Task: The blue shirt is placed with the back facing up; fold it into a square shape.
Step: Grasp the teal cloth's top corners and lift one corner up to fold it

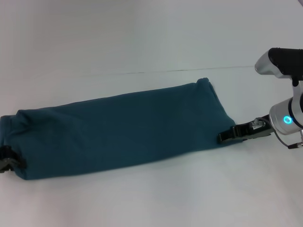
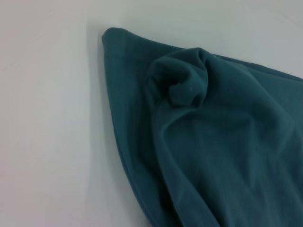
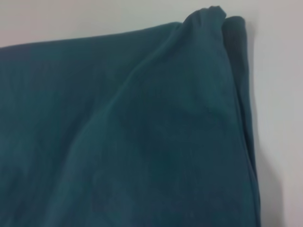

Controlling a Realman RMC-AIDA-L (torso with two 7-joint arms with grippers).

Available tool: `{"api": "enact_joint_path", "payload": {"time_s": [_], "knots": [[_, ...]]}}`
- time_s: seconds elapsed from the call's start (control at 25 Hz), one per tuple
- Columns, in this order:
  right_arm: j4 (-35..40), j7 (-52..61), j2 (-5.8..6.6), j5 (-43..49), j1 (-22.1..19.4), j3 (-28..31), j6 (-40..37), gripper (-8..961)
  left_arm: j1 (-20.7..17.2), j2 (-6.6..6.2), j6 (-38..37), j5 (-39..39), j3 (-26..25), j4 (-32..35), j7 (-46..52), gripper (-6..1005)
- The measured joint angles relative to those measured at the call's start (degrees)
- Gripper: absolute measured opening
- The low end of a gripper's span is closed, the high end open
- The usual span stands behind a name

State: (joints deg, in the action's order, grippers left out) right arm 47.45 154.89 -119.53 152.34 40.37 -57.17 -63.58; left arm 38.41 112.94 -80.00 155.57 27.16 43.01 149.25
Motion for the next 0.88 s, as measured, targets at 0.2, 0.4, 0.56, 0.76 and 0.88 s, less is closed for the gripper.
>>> {"api": "enact_joint_path", "payload": {"time_s": [0.2, 0.4, 0.56, 0.76, 0.88], "knots": [[-0.4, -0.6, 0.01, -0.8, 0.1, 0.4, 0.5, 629, 0.0, 0.00, -0.3, 0.0, 0.0, -0.1, -0.5, 136], [-0.5, -2.6, 0.11, -3.5, -0.1, 0.6, -0.2, 520, -0.1, 0.07, 0.0, 0.0, 0.0, 0.0, -1.1, 135], [-0.5, -4.0, 0.48, -3.8, -0.2, 0.6, -1.8, 432, -0.1, -0.15, -0.3, 0.4, 0.1, 0.0, -3.8, 134], [0.7, -6.3, 1.39, -3.2, 0.0, 0.2, -9.0, 187, -0.8, -0.95, -3.4, 1.9, 0.7, 0.8, -5.3, 134], [3.0, -7.0, 1.88, -1.6, 0.0, 0.1, -15.3, 127, -1.0, -1.25, -5.8, 2.7, 0.6, 1.1, -5.7, 133]]}}
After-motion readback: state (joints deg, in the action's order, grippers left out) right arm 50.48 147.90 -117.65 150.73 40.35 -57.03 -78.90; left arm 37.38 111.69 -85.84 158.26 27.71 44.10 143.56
